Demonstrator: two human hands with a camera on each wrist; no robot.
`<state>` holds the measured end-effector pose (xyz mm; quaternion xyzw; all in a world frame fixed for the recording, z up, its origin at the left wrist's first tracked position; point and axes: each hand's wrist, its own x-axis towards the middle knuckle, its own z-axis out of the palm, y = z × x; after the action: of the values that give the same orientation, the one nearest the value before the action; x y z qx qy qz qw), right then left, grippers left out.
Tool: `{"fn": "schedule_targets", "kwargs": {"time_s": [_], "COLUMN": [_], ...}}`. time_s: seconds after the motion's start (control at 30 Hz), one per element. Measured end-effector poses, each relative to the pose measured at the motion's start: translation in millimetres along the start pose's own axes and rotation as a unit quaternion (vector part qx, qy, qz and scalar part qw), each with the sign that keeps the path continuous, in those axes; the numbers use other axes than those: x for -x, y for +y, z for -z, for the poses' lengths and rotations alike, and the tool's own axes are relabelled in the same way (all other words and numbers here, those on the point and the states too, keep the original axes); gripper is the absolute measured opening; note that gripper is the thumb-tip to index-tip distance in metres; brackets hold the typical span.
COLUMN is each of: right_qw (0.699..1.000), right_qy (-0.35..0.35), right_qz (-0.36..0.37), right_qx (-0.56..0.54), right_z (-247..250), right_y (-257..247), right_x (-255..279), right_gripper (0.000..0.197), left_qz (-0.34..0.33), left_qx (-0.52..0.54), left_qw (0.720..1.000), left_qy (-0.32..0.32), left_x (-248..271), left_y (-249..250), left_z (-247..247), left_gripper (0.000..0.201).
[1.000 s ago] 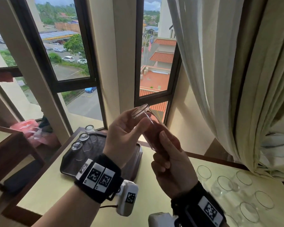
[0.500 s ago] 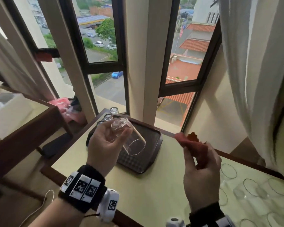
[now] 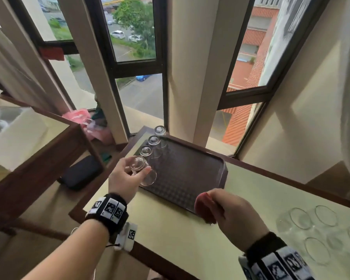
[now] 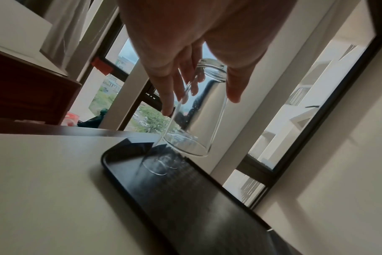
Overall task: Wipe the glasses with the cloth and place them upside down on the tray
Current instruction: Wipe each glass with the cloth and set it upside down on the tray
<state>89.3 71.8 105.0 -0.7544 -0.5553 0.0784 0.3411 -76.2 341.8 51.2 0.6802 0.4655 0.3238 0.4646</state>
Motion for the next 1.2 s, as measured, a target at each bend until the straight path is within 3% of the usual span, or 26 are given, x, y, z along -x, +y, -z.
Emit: {"fn": "schedule_targets", "kwargs": {"time_s": [0.1, 0.37, 0.7, 0.77, 0.9, 0.97, 1.03, 1.1, 1.2], "right_qw": [0.998, 0.987, 0.972, 0.971, 0.969, 0.963, 0.956, 0.944, 0.925], "right_qy": [-0.028, -0.036, -0.021, -0.014, 0.026, 0.062, 0.098, 0.138, 0.223], "right_qz": [-0.048, -0.148, -0.223, -0.228, -0.240, -0.256, -0.270, -0.284, -0.299], "right_qx": [-0.012, -0.047, -0.070, -0.069, -0.058, -0.064, -0.067, -0.095, -0.070], "right_z": [-22.3, -54.9, -57.0, -54.1, -38.8, -26.4, -9.9, 11.8, 53.6], "right_y": [-2.8, -7.2, 5.4, 7.1, 5.5, 8.9, 13.2, 15.1, 15.5], "right_x": [-11.3, -24.1, -10.8, -4.9, 10.2, 22.8, 36.3, 49.6, 73.1], "right_gripper": [0.047, 0.029, 0.021, 0.020, 0.022, 0.023, 0.018, 0.016, 0.019], "left_qz": [0.016, 0.038, 0.058, 0.063, 0.083, 0.048, -0.036, -0.122, -0.227], "left_qx": [-0.032, -0.113, -0.134, -0.140, -0.170, -0.184, -0.161, -0.141, -0.106], "left_qw": [0.999, 0.989, 0.985, 0.984, 0.980, 0.982, 0.986, 0.982, 0.954], "left_qy": [-0.013, -0.086, -0.093, -0.094, -0.056, -0.001, 0.009, -0.033, -0.164], "left_x": [-37.0, -83.0, -99.5, -99.3, -77.5, -50.1, -18.7, 10.2, 55.8], "left_y": [-33.6, -72.7, -96.5, -96.0, -76.3, -58.0, -44.0, -35.2, -19.2], "left_z": [4.4, -7.3, -25.1, -27.2, -28.6, -32.9, -43.9, -62.3, -101.3], "left_gripper": [0.049, 0.051, 0.060, 0.067, 0.104, 0.102, 0.082, 0.063, 0.038]}}
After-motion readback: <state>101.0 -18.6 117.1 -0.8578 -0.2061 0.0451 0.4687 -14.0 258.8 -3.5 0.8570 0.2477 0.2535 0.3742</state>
